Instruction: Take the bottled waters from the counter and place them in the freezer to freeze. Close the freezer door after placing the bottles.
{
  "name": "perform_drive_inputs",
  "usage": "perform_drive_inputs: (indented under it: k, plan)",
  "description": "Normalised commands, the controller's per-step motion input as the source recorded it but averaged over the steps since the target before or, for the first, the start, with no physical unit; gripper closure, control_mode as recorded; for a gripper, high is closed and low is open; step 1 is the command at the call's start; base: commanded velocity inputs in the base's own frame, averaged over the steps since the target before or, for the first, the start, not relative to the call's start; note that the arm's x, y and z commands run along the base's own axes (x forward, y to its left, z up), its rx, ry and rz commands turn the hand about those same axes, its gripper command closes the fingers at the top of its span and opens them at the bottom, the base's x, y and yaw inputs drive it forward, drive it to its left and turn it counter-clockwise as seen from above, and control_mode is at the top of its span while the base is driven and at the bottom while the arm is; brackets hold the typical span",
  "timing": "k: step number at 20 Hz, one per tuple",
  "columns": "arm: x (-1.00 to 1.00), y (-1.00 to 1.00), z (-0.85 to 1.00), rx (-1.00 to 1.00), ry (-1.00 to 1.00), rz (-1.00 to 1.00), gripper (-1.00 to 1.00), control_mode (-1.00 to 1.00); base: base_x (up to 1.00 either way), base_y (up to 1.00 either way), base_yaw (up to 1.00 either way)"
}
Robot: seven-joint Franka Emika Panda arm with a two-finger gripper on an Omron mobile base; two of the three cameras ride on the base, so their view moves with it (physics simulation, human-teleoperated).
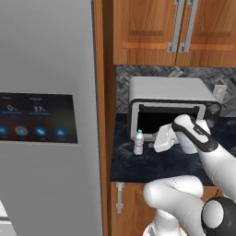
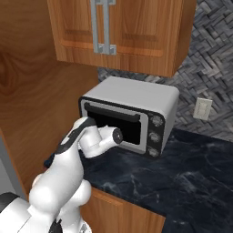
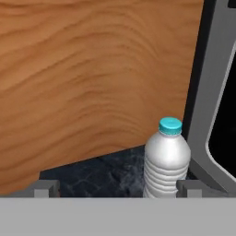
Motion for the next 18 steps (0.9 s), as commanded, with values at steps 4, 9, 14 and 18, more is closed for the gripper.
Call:
perform_drive_inputs:
  k: [4, 9, 14, 18]
  plan:
    - [0.13, 0.11, -0.03, 0.00, 0.00, 0.00, -1.00, -1.00, 0.00, 0.00, 0.00]
    - [0.16, 0.05, -0.19, 0.00, 0.00, 0.00, -1.00, -1.00, 0.00, 0.00, 0.00]
    - [0.15, 0.00, -0.20, 0.00, 0.00, 0.00, -1.00, -1.00, 0.00, 0.00, 0.00]
    - [0.20, 0.00, -0.22, 0.00, 0.00, 0.00, -1.00, -1.00, 0.00, 0.00, 0.00]
